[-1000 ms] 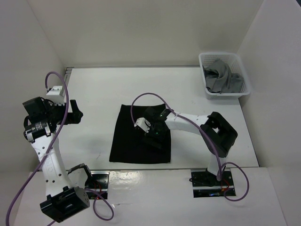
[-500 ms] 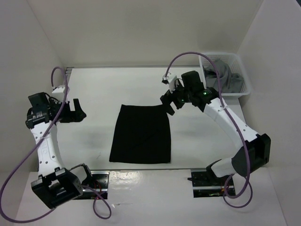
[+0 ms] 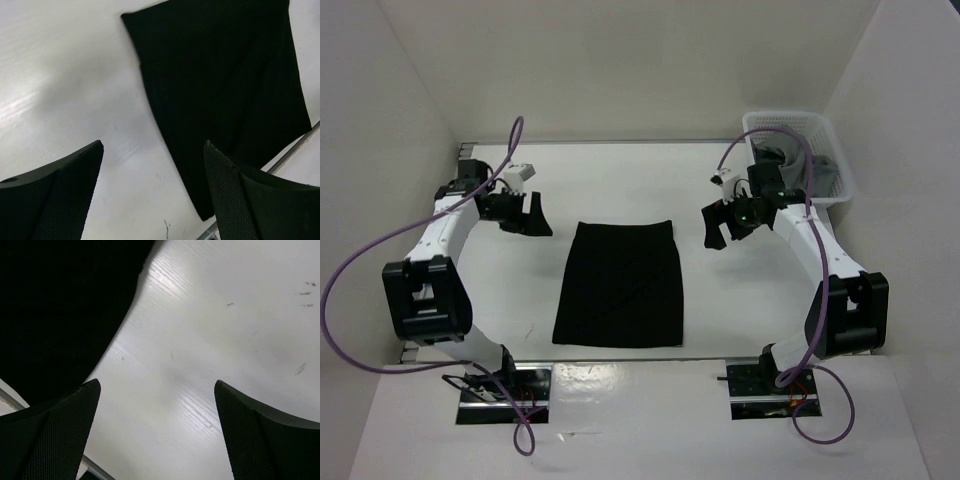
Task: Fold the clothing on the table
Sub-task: Flatten the skirt out, then fold the skirt
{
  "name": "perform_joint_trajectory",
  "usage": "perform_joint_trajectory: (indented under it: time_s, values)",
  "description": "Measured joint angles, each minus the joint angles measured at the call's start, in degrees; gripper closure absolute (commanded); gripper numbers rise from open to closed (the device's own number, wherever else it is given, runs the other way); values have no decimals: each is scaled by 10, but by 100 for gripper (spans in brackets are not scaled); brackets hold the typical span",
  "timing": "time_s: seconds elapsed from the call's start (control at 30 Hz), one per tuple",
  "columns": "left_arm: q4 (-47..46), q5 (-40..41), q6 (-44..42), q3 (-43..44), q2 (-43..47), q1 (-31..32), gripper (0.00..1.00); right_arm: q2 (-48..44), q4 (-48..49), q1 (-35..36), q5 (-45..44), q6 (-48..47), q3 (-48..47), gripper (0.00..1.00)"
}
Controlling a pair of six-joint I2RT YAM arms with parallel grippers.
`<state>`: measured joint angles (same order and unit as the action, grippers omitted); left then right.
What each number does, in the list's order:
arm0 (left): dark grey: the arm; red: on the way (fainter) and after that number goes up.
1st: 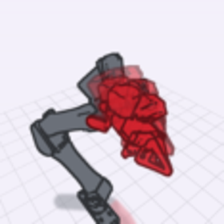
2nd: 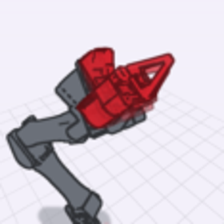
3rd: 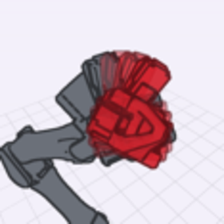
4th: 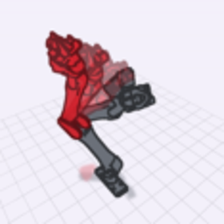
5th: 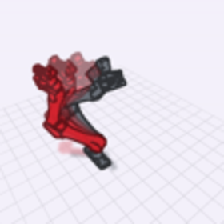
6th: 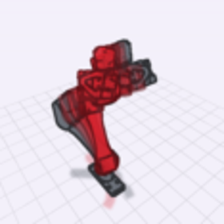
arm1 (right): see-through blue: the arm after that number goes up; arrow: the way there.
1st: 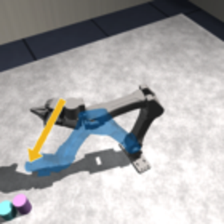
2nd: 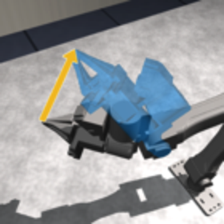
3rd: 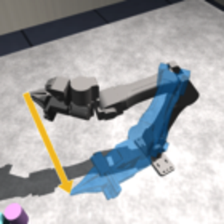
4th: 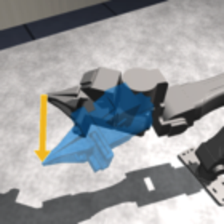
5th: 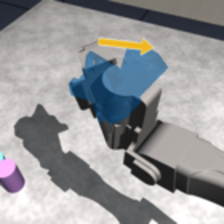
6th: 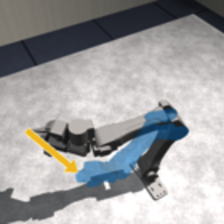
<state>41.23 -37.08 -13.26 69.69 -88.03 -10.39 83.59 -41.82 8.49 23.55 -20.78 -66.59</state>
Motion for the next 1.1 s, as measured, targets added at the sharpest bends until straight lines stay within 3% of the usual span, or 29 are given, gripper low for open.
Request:
perform_joint_trajectory:
  time_s: [0.17,0.47,0.73,1.1]
  values:
    - [-32,-10,10,39,-82,47,14,3,-1,-43,23,1,2,2]
    - [-89,14,49,51,-160,72,35,66,3,-44,71,4,1,6]
    - [-114,27,77,89,-263,125,40,125,1,-41,85,3,-24,8]
    - [-164,43,108,126,-297,142,45,135,-4,-41,88,0,-40,10]
